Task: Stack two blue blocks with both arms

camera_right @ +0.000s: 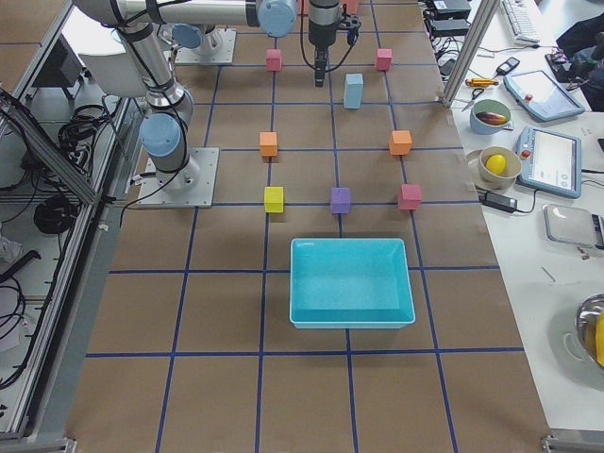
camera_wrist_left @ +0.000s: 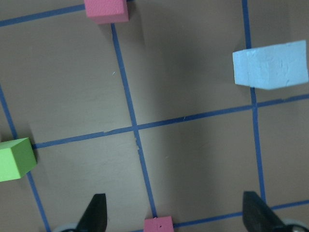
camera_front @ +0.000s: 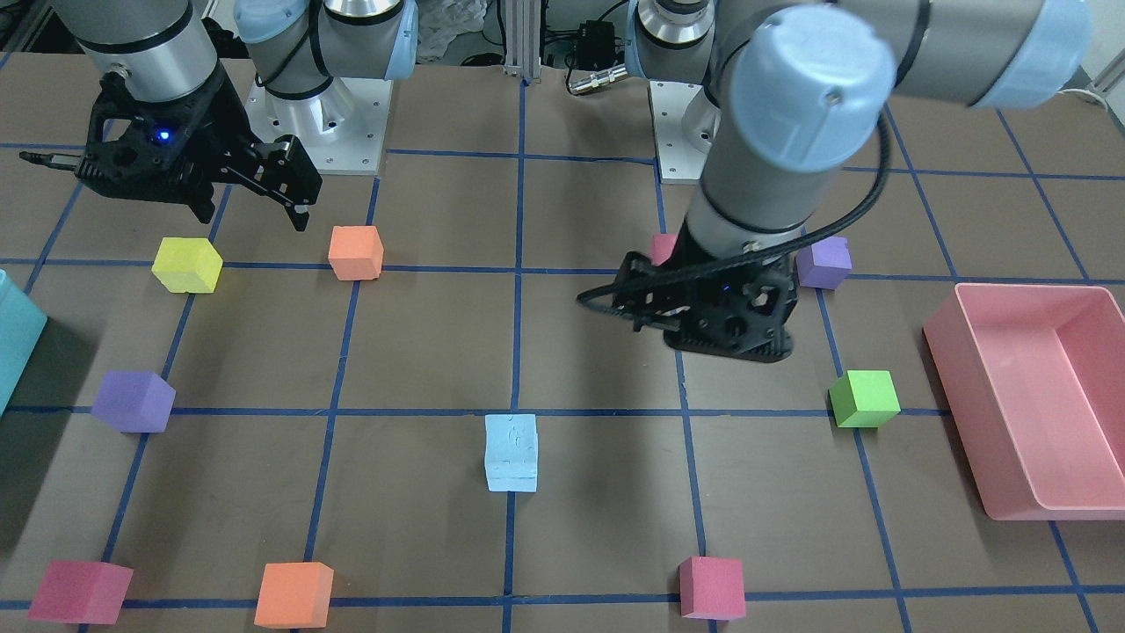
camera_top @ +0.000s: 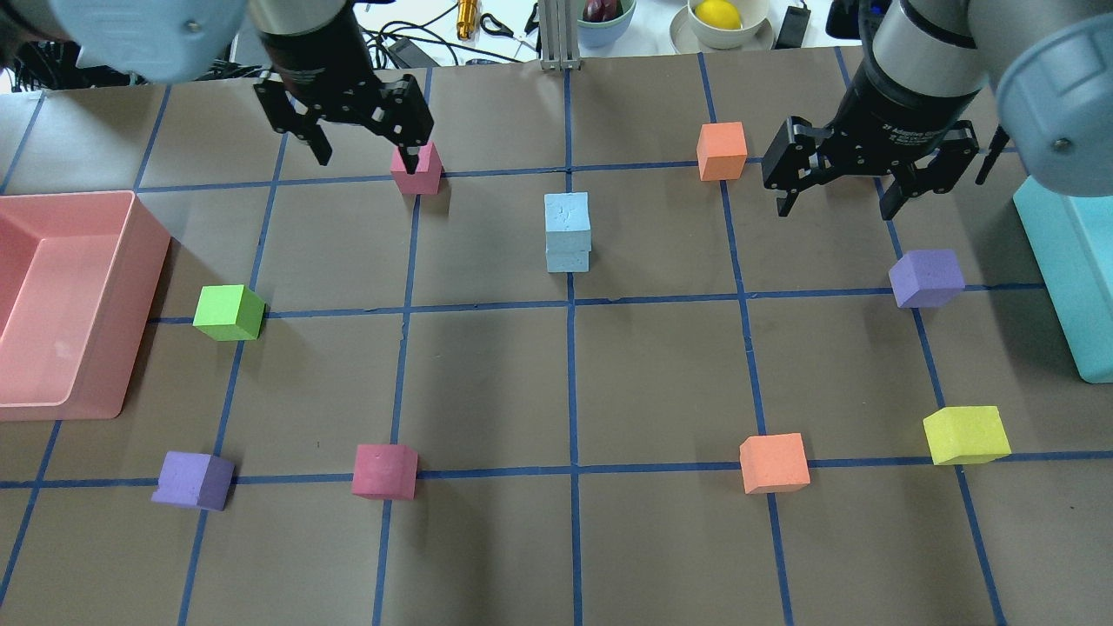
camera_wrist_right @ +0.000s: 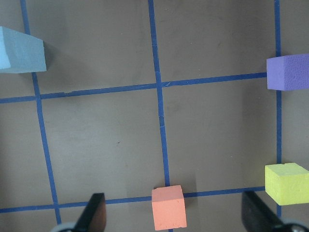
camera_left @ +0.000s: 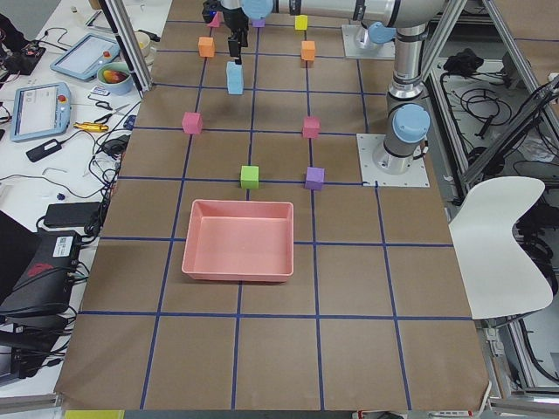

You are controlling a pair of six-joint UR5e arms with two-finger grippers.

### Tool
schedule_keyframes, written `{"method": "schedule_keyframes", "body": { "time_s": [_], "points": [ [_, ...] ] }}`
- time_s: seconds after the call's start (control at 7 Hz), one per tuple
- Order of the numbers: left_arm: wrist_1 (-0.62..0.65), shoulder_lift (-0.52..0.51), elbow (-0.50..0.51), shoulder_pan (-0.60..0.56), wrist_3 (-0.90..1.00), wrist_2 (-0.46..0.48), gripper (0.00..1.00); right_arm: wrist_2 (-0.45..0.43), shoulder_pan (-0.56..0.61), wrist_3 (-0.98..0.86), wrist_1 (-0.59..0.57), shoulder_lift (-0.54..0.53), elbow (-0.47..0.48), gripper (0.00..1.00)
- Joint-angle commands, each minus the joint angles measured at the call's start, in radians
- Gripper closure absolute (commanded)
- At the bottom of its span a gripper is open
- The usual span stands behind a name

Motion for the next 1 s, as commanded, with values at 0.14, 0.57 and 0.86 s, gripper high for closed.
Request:
{"method": "schedule_keyframes", "body": {
  "time_s": [0.14,0.57,0.86],
  "points": [
    [0.085,0.183,-0.177,0.018,0.043,0.004,0.0,0.003,0.0,0.0,-0.001,-0.001,0.0,0.0],
    [0.157,0.193,-0.195,0.028,-0.014,0.008,0.0,0.003,0.0,0.0,-0.001,-0.001,-0.002,0.0],
    [0.051,0.151,-0.095,0.032,-0.014,0.011,0.0,0.003,0.0,0.0,-0.001,-0.001,0.0,0.0]
  ]
}}
